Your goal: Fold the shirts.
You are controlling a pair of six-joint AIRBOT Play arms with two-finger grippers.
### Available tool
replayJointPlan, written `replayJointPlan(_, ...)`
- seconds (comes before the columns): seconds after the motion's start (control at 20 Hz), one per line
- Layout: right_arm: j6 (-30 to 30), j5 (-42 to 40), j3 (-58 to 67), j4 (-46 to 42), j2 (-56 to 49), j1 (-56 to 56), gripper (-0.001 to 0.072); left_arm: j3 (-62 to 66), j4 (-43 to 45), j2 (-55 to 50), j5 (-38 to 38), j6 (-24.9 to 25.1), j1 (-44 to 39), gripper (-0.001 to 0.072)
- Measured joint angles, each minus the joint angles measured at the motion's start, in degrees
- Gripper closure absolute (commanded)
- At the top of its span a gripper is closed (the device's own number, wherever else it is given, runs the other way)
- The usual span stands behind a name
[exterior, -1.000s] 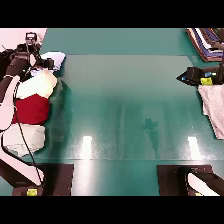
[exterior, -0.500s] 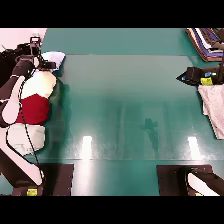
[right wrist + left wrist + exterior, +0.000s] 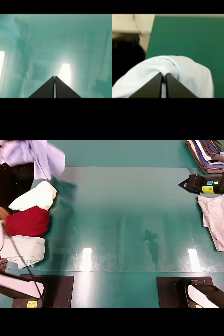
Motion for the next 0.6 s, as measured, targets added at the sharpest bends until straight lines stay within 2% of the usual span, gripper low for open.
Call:
replayJointPlan(0.3, -2.51, -10.69, 0.0, -0.11, 6.4, 0.0, 0.0697, -0.26, -0.22, 17.22, -11.58, 5.53, -11.87, 0.0677)
replayJointPlan(0.45, -2.93, -13.27, 0.0, -0.26, 9.99, 0.0, 0.0698, -4.92, -0.72, 20.0, -18.36, 4.85, -20.76, 0.0676)
replayJointPlan(0.6, -3.1, -14.14, 0.02, -0.28, 13.05, 0.0, 0.0698, -14.84, -3.63, 20.98, -20.06, 2.82, -30.53, 0.0662)
